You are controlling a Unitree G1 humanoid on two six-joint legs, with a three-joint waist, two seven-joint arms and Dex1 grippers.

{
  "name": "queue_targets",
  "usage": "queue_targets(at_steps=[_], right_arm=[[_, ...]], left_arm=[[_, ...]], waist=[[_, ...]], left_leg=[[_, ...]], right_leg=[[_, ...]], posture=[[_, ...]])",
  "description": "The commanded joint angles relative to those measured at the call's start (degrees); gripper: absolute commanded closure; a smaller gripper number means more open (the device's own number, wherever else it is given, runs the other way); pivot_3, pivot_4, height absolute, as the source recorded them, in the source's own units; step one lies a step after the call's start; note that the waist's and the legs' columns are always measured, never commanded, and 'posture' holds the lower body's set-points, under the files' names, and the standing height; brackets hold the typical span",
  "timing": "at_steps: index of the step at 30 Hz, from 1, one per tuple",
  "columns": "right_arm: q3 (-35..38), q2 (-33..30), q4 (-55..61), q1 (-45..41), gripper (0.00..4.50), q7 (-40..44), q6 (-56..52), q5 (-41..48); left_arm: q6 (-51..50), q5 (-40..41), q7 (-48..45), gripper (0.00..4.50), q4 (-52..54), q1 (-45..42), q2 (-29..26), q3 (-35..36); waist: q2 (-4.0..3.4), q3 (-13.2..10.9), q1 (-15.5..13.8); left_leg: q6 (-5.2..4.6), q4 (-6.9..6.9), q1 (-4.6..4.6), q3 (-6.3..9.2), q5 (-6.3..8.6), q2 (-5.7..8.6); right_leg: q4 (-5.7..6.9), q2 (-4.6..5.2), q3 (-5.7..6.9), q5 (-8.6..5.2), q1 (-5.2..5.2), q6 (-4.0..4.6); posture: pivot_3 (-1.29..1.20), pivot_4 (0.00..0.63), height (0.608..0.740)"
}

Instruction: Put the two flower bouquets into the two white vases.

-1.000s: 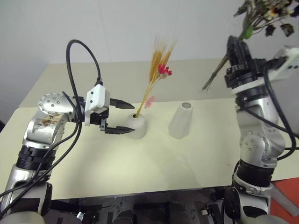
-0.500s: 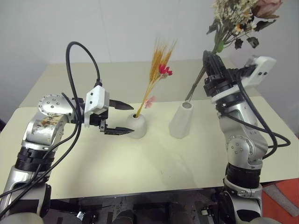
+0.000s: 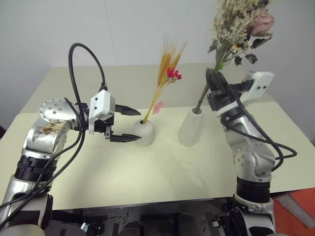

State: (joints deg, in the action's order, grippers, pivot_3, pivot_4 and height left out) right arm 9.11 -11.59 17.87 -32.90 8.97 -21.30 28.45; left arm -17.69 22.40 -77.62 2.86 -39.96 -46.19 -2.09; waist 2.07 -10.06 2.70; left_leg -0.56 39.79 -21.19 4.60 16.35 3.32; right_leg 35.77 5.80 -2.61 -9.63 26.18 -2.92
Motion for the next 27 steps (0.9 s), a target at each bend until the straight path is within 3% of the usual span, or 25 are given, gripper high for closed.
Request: queue_targets(at_steps=[1, 10, 18, 23, 27], right_arm=[[-0.7, 0.3, 1.4, 0.8, 4.27, 1.3, 2.4, -0.8], [-2.2, 0.5, 0.2, 2.3, 4.27, 1.8, 3.2, -4.5], [-3.1, 0.5, 1.9, 5.0, 1.61, 3.2, 3.6, -5.9], [-2.5, -1.7, 7.9, 11.2, 0.05, 3.4, 0.6, -5.4], [2.9, -7.5, 15.3, 19.7, 0.05, 6.6, -2.8, -0.5]], left_arm=[[0.0, 0.6, 0.5, 0.45, 1.7, -0.2, -0.9, 1.2], [0.3, 0.6, 0.9, 0.45, 2.0, 0.2, -0.8, 1.2], [1.3, 0.5, 0.6, 0.45, 1.1, 0.3, -0.3, 0.8], [1.9, 0.3, 0.4, 0.45, 0.1, 0.0, 0.0, 0.8], [2.1, 0.4, 0.6, 0.45, -0.1, 0.1, -0.2, 1.2]], waist=[[0.00, 0.0, 0.0], [0.00, 0.0, 0.0], [0.00, 0.0, 0.0], [0.00, 0.0, -0.1], [0.00, 0.0, -0.5]], left_leg=[[0.00, 0.00, 0.00, 0.00, 0.00, -0.02], [0.01, 0.00, 0.01, -0.01, 0.00, -0.05], [0.01, 0.00, 0.00, -0.01, 0.00, -0.05], [0.00, -0.02, 0.00, -0.01, 0.00, -0.06], [0.00, -0.01, -0.02, 0.00, 0.00, -0.05]], right_leg=[[0.00, -0.02, 0.00, 0.00, 0.00, 0.00], [-0.01, -0.06, -0.01, 0.01, 0.00, 0.02], [-0.01, -0.06, -0.01, 0.01, 0.00, 0.02], [-0.03, -0.08, 0.00, 0.01, 0.00, 0.03], [-0.06, -0.07, 0.02, 0.01, -0.02, 0.03]], posture=[[0.00, 0.150, 0.740], [0.00, 0.150, 0.740], [0.00, 0.150, 0.740], [0.00, 0.150, 0.740], [0.00, 0.150, 0.740]])
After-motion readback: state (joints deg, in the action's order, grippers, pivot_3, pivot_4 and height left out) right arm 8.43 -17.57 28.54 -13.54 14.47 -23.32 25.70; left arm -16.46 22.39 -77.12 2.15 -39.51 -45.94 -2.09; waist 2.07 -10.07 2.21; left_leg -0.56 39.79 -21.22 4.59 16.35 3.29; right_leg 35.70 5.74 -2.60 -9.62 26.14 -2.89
